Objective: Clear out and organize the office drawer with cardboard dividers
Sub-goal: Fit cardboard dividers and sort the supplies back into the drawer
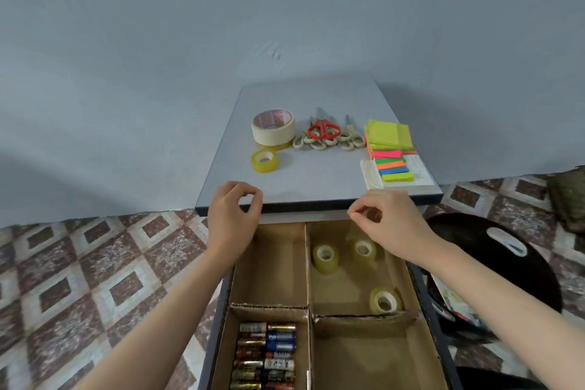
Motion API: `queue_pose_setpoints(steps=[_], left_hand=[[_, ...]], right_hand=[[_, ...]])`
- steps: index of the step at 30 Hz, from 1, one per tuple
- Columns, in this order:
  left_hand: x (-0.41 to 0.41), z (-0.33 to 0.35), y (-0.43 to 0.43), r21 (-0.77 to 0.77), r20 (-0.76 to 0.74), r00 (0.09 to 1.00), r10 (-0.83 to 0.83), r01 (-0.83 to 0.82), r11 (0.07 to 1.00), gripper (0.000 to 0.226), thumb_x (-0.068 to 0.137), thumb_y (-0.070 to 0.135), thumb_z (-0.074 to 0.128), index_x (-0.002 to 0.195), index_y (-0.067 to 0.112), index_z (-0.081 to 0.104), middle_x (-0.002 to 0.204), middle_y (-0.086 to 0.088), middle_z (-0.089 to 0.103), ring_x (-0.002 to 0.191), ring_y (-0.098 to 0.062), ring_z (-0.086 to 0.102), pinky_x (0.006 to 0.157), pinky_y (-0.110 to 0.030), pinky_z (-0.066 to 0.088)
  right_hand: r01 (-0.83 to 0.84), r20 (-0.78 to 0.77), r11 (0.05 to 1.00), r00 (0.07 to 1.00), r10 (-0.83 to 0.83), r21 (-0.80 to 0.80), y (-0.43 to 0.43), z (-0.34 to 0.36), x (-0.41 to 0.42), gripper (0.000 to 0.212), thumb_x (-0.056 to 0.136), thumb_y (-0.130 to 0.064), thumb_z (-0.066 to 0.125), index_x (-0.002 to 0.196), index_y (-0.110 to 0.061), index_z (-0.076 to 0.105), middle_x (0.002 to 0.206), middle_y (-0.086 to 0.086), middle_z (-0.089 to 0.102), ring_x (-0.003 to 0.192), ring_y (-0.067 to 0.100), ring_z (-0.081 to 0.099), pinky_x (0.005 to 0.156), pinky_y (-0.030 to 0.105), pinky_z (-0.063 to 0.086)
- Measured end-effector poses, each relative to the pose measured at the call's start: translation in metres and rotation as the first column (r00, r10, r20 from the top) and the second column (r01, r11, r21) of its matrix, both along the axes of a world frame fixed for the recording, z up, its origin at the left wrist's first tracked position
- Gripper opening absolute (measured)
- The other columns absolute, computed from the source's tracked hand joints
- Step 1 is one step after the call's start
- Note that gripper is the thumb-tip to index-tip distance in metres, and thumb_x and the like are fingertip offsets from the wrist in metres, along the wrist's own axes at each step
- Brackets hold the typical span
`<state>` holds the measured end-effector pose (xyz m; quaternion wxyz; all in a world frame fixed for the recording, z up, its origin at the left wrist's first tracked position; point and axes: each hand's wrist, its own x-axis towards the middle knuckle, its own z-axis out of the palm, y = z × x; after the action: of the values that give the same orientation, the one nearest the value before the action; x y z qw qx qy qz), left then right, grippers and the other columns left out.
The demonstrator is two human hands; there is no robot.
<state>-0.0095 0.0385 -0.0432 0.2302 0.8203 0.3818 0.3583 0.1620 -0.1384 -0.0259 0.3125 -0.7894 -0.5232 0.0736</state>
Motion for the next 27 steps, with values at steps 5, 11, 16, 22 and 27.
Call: queue_pose_setpoints(steps=[5,11,16,22,27], left_hand=[[0.024,0.015,0.039,-0.097,-0.051,0.997,0.05,-0.055,0.994,0.032,0.086,0.029,0.065,0.112,0.011,0.06,0.114,0.0,0.053,0.098,-0.009,0.048,0.082,-0.022,0.039],[0.054,0.011,0.06,-0.232,-0.078,0.997,0.022,-0.039,0.972,0.052,0.082,0.029,0.071,0.126,0.01,0.051,0.125,-0.008,0.052,0.105,-0.016,0.051,0.084,-0.024,0.04],[0.071,0.006,0.069,-0.218,-0.118,0.993,0.01,-0.035,0.975,0.071,0.078,0.034,0.073,0.136,0.012,0.04,0.13,-0.007,0.05,0.117,-0.023,0.046,0.094,-0.033,0.041],[0.068,0.003,0.06,-0.143,-0.153,0.988,0.017,-0.039,0.989,0.061,0.083,0.033,0.068,0.134,0.012,0.044,0.128,-0.007,0.053,0.118,-0.023,0.044,0.092,-0.03,0.038],[0.041,-0.003,0.029,-0.118,-0.123,0.99,-0.074,0.059,0.991,0.051,0.082,0.031,0.069,0.128,0.016,0.051,0.123,-0.003,0.055,0.112,-0.017,0.047,0.088,-0.024,0.039]], right_hand=[[0.01,0.152,0.983,0.988,0.018,-0.181,0.013,0.0,-0.004,0.042,0.094,-0.03,0.052,0.136,-0.027,0.048,0.144,-0.014,0.042,0.127,0.002,0.041,0.107,0.023,0.03],[-0.006,0.186,0.98,0.982,0.044,-0.199,0.014,-0.006,-0.005,0.045,0.098,-0.031,0.044,0.142,-0.032,0.038,0.148,-0.018,0.034,0.133,-0.001,0.033,0.108,0.017,0.024],[-0.02,0.162,0.985,0.986,0.048,-0.17,0.017,-0.008,-0.002,0.042,0.097,-0.028,0.046,0.139,-0.03,0.043,0.144,-0.018,0.039,0.129,-0.001,0.038,0.105,0.014,0.027],[-0.023,0.124,0.989,0.991,0.042,-0.149,0.017,-0.012,-0.001,0.042,0.096,-0.026,0.048,0.138,-0.029,0.045,0.143,-0.017,0.041,0.129,0.0,0.039,0.105,0.016,0.029],[-0.036,0.076,0.991,0.996,0.046,-0.132,0.013,-0.014,0.001,0.046,0.094,-0.026,0.051,0.139,-0.031,0.042,0.145,-0.017,0.039,0.132,0.002,0.037,0.109,0.024,0.028]])
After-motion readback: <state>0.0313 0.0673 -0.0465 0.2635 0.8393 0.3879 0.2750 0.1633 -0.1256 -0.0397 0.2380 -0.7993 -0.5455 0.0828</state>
